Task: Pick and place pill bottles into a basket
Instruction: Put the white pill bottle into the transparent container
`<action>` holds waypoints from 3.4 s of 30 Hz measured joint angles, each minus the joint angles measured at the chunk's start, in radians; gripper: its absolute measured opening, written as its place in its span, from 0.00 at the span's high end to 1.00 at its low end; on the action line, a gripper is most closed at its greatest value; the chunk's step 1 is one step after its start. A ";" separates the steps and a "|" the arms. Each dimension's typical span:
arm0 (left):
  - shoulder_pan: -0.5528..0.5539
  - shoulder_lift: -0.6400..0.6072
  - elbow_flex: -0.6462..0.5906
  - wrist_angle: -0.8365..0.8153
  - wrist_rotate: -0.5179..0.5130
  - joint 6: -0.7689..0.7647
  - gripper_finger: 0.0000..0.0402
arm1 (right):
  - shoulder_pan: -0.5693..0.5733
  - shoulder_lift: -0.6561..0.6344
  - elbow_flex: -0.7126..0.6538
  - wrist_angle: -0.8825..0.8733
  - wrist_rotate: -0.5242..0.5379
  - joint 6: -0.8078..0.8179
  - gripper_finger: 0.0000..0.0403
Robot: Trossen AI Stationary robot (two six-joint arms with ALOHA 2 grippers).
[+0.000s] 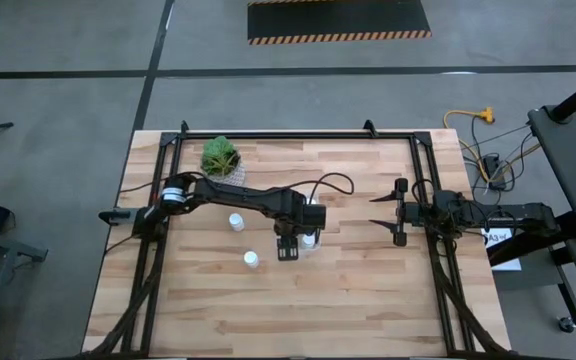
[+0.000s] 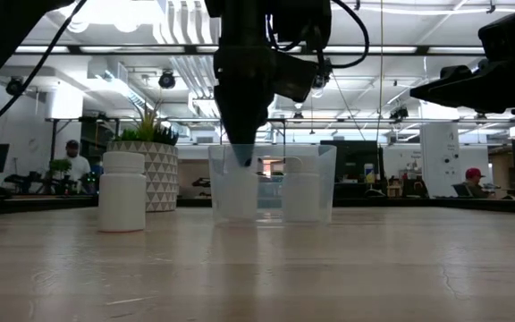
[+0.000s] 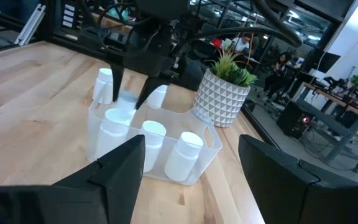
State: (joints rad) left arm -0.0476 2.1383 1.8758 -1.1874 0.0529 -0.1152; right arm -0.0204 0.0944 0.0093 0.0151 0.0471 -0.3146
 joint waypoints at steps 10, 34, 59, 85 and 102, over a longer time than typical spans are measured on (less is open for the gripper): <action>-0.002 0.000 -0.003 0.002 0.002 0.018 0.56 | 0.000 -0.001 0.000 0.000 0.000 0.000 0.38; -0.014 -0.065 -0.002 -0.008 0.014 0.017 0.54 | 0.000 0.000 0.000 0.000 0.000 0.000 0.38; -0.120 -0.339 -0.050 -0.051 0.020 0.354 0.54 | 0.000 0.001 0.000 0.001 0.001 0.000 0.38; -0.262 -0.371 -0.051 0.033 0.017 0.278 0.54 | 0.000 -0.001 0.000 0.000 -0.001 0.000 0.38; -0.262 -0.373 -0.051 0.027 0.031 0.303 0.40 | 0.000 0.000 0.000 0.000 0.000 0.000 0.38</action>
State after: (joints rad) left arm -0.3096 1.7653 1.8244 -1.1603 0.0843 0.1879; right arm -0.0202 0.0940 0.0093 0.0148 0.0467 -0.3147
